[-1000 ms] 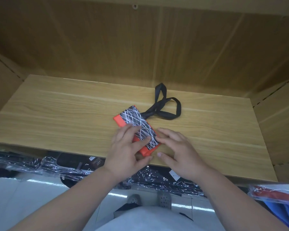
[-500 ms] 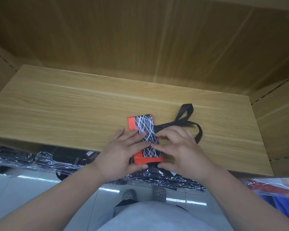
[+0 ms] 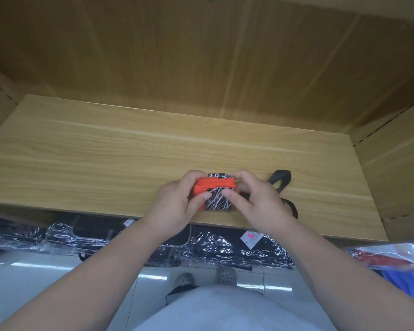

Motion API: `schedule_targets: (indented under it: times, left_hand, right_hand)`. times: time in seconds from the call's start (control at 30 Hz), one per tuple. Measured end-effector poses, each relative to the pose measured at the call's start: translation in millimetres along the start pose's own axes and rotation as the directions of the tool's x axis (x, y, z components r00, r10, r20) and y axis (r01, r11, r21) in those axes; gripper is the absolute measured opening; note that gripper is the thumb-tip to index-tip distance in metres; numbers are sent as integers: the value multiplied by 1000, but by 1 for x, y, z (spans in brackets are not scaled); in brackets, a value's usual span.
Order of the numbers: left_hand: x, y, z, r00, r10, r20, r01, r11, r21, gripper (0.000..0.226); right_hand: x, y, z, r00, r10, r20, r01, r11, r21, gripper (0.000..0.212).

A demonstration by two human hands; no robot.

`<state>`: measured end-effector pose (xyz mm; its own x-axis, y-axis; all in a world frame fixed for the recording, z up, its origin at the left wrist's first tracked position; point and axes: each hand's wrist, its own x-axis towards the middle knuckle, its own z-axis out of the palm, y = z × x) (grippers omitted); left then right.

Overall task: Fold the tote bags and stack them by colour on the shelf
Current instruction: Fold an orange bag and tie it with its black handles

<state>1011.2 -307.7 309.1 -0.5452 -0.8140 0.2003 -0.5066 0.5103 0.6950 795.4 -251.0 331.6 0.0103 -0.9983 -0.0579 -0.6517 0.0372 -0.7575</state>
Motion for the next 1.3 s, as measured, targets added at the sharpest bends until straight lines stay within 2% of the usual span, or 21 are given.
schedule_targets:
  times: [0.07, 0.13, 0.23, 0.33, 0.43, 0.6, 0.7, 0.77, 0.83, 0.93, 0.97, 1.03, 1.1, 1.2, 1.3]
  left_hand:
    - [8, -1, 2, 999, -33, -13, 33, 999, 42, 37]
    - [16, 0, 5, 997, -62, -36, 64, 996, 66, 31]
    - [24, -3, 12, 996, -64, -53, 68, 996, 59, 37]
    - [29, -9, 18, 994, -63, -85, 72, 992, 103, 45]
    - [31, -10, 21, 992, -101, -75, 115, 971, 210, 51]
    - [37, -11, 20, 995, -95, -44, 104, 943, 315, 51]
    - [38, -12, 19, 997, -73, -15, 75, 951, 299, 50]
    - [35, -11, 17, 1000, -25, 5, 23, 971, 240, 47]
    - [29, -10, 15, 1000, 3, 16, -5, 989, 149, 41]
    - [19, 0, 14, 992, -129, -16, 126, 986, -110, 21]
    - [17, 6, 14, 976, -218, -18, 208, 948, -243, 14]
    - [14, 23, 12, 921, -388, 26, 342, 777, -529, 21]
    - [11, 38, 7, 887, -454, 87, 379, 607, -698, 26]
    - [8, 54, -5, 888, -443, 127, 375, 536, -756, 25]
    - [16, 61, -15, 884, -467, 39, 325, 551, -768, 17]
  right_hand:
    - [4, -2, 1, 998, 13, -55, -10, 998, 55, 34]
    - [10, -1, 3, 994, 12, -108, -4, 998, 68, 30]
    - [19, 7, 9, 987, -22, -157, 27, 999, 34, 22]
    - [26, 10, 12, 988, -53, -145, 47, 998, -44, 17]
    - [32, 8, 11, 994, -16, -108, 5, 995, -95, 16]
    - [34, 5, 12, 998, 6, -68, -18, 985, -170, 37]
    - [32, 3, 7, 995, 80, 52, -69, 981, -180, 56]
    - [32, 0, 2, 983, 129, 133, -100, 974, -205, 63]
    - [30, -4, 0, 967, 175, 186, -128, 962, -242, 55]
    - [25, -8, -1, 958, 195, 212, -150, 966, -211, 39]
    - [23, -9, 0, 965, 171, 199, -133, 973, -190, 32]
    - [18, -12, -3, 977, 131, 167, -113, 987, -112, 24]
    - [14, -19, -7, 987, 84, 137, -87, 996, 12, 17]
    - [12, -32, -10, 994, 44, 100, -61, 983, 172, 14]
    - [15, -38, -15, 997, 51, 55, -65, 955, 291, 36]
